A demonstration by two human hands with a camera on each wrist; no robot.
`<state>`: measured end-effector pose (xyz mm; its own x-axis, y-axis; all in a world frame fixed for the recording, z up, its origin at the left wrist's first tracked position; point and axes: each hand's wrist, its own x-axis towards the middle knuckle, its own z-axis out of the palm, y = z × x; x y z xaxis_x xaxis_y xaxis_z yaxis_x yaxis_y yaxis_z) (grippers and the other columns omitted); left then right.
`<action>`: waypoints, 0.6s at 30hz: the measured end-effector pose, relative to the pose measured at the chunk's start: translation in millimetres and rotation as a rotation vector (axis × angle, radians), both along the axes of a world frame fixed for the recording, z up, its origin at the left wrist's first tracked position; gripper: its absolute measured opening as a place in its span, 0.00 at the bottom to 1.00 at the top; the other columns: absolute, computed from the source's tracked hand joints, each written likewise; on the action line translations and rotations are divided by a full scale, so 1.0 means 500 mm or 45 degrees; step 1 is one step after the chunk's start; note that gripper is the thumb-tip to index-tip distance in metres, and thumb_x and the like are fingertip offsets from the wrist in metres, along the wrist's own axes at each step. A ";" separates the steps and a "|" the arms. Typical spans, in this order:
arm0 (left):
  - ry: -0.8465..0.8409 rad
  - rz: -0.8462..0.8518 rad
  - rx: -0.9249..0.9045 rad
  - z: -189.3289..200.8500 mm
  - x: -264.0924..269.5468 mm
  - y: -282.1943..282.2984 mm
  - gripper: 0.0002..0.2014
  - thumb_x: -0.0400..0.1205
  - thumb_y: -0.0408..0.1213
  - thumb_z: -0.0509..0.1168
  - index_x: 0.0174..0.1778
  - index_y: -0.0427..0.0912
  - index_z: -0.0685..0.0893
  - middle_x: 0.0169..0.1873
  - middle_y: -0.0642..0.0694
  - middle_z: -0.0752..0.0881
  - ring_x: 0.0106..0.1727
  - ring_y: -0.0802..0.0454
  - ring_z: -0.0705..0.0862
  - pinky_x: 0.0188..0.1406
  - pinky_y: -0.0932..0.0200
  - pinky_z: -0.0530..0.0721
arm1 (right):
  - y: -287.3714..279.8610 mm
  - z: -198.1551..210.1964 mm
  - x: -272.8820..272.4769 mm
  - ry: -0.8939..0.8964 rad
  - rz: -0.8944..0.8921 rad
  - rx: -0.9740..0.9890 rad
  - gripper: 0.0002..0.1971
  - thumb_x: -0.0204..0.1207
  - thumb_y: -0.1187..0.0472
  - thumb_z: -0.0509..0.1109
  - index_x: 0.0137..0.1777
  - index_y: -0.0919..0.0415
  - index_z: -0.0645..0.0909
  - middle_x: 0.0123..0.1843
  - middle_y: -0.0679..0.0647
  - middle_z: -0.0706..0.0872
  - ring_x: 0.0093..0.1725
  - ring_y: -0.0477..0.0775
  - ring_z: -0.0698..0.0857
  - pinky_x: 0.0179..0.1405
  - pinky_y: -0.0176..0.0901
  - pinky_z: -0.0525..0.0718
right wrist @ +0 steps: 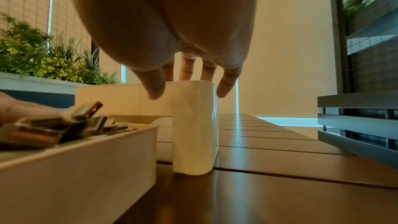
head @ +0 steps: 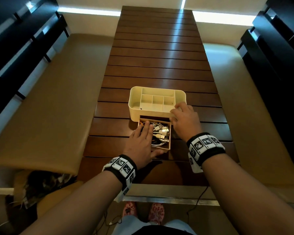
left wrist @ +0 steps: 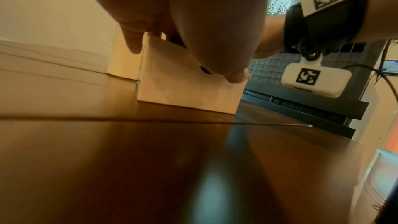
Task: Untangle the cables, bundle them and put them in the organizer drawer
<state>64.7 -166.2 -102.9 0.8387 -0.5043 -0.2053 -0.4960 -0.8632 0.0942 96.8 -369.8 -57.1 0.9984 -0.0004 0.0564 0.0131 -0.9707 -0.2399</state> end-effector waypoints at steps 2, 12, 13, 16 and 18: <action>-0.033 -0.013 0.017 -0.013 0.000 -0.003 0.54 0.79 0.76 0.47 0.87 0.37 0.40 0.88 0.37 0.40 0.88 0.39 0.43 0.87 0.43 0.51 | 0.008 -0.003 0.005 0.042 -0.023 -0.009 0.13 0.83 0.53 0.66 0.64 0.53 0.81 0.70 0.53 0.74 0.68 0.57 0.74 0.62 0.58 0.82; -0.243 -0.107 0.062 -0.042 -0.017 -0.004 0.40 0.87 0.37 0.55 0.81 0.27 0.33 0.86 0.28 0.44 0.88 0.34 0.40 0.86 0.38 0.47 | 0.014 0.017 0.004 0.194 0.117 -0.022 0.12 0.87 0.57 0.58 0.61 0.57 0.82 0.51 0.56 0.84 0.51 0.59 0.81 0.52 0.56 0.84; -0.230 -0.103 0.071 -0.049 -0.016 -0.005 0.40 0.87 0.39 0.55 0.82 0.27 0.33 0.86 0.28 0.43 0.88 0.33 0.41 0.86 0.37 0.49 | 0.014 0.018 0.003 0.205 0.128 -0.014 0.12 0.87 0.57 0.58 0.61 0.57 0.83 0.50 0.56 0.85 0.51 0.59 0.82 0.53 0.57 0.84; -0.132 -0.017 0.001 -0.065 -0.010 -0.004 0.41 0.87 0.38 0.56 0.84 0.32 0.32 0.86 0.30 0.41 0.87 0.32 0.43 0.83 0.35 0.58 | 0.013 0.017 -0.007 0.206 0.139 0.011 0.12 0.87 0.57 0.58 0.58 0.57 0.83 0.46 0.55 0.87 0.48 0.60 0.84 0.54 0.59 0.85; -0.099 0.012 0.003 -0.068 -0.014 -0.004 0.41 0.87 0.39 0.55 0.85 0.33 0.34 0.86 0.31 0.40 0.87 0.31 0.43 0.83 0.36 0.59 | 0.014 0.021 -0.013 0.240 0.139 0.032 0.12 0.87 0.56 0.58 0.59 0.56 0.82 0.48 0.57 0.87 0.50 0.61 0.84 0.54 0.59 0.86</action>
